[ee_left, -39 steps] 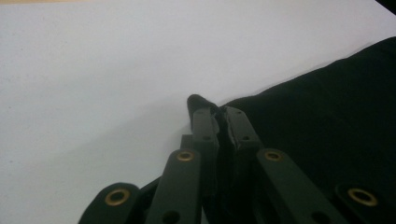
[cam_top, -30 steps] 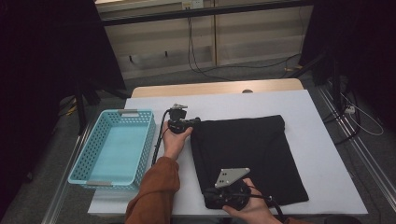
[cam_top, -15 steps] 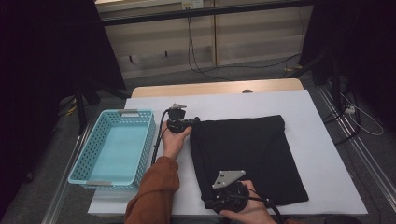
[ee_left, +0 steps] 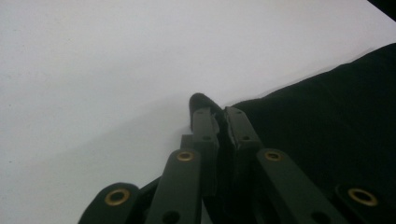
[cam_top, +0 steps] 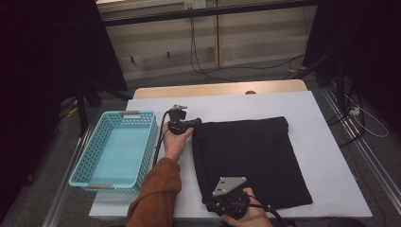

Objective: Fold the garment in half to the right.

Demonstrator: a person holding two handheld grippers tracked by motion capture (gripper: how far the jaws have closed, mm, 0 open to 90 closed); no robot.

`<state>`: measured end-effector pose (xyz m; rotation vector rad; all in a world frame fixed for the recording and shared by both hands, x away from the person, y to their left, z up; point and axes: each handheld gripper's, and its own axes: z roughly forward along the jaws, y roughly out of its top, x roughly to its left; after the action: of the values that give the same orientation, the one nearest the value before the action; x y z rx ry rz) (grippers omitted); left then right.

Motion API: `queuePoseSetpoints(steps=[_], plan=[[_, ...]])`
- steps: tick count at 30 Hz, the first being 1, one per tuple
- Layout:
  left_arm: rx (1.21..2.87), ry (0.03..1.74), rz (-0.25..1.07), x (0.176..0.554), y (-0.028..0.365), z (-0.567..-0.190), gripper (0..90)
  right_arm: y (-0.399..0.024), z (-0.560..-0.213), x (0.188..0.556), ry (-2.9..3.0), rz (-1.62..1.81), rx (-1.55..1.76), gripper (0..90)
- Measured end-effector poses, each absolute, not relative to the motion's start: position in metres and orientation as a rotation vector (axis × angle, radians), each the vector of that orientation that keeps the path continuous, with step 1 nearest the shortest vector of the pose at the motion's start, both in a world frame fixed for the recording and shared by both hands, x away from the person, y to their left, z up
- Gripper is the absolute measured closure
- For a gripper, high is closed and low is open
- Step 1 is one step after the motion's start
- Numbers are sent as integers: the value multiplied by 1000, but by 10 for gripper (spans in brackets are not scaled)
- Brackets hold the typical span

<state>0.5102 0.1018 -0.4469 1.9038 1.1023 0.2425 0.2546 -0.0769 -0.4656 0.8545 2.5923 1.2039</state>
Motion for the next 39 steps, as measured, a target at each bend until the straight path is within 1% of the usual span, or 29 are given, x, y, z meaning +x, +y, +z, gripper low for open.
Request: queuePoseSetpoints(steps=[1,3,7,39], plan=[[1902,1103,242,510,102,-447,842,-77,-466,254,2592,1206,853,821],[1902,1094,247,510,101,-446,843,-77,-465,255,2596,1213,854,836],[1888,1094,254,509,101,-444,843,-78,-464,257,2600,1218,838,847],[1807,1065,277,506,111,-418,849,-83,-442,263,2549,1381,728,849]])
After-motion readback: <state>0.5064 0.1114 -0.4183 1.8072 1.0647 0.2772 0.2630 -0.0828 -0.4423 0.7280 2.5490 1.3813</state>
